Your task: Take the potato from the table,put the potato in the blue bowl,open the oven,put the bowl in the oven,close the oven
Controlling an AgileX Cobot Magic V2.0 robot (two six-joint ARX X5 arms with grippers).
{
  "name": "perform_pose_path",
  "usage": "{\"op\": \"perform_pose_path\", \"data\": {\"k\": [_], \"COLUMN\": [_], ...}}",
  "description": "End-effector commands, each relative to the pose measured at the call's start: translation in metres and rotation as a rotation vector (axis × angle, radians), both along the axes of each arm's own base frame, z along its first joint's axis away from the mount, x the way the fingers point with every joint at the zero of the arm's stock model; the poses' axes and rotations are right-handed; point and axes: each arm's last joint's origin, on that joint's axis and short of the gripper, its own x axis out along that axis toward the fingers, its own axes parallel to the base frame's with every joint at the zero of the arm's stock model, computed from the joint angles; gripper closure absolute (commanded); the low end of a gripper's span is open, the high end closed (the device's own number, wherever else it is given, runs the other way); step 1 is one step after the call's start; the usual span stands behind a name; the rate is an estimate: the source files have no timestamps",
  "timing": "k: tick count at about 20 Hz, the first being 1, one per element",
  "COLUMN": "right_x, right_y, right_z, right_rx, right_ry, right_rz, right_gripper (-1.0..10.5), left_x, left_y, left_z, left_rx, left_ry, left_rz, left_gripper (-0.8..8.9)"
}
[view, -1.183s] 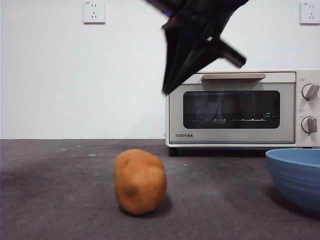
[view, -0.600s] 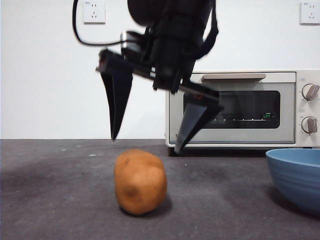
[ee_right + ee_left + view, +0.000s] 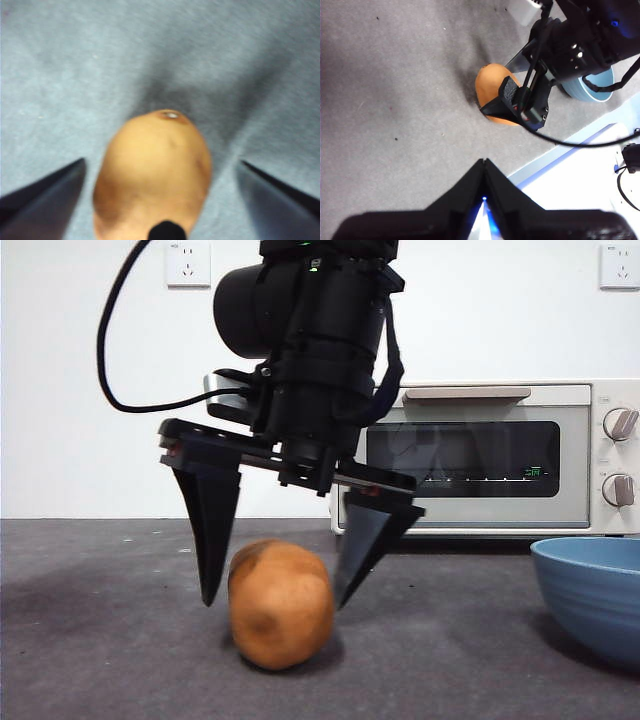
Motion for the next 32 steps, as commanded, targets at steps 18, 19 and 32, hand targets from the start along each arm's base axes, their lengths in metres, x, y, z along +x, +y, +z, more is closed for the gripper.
{"op": "perform_pose_path", "data": {"k": [18, 19, 32], "right_x": [-0.037, -0.040, -0.056], "right_y": [-0.098, -0.108, -0.201], "right_z": [0.167, 0.171, 0.082], "right_rx": [-0.272, -0.263, 0.000], "right_ry": [-0.393, -0.403, -0.220], "right_rz": [-0.098, -0.119, -0.301], "right_gripper": [9.5, 9.5, 9.5], "left_x": [0.001, 0.001, 0.013], "left_y": [-0.001, -0.001, -0.003], "left_z": [0.001, 0.001, 0.000], "left_rx": [0.001, 0.000, -0.010], "left_ry": [-0.015, -0.018, -0.047], "left_rz": [-0.016, -0.016, -0.010], "left_gripper": [8.18, 8.18, 8.18]}}
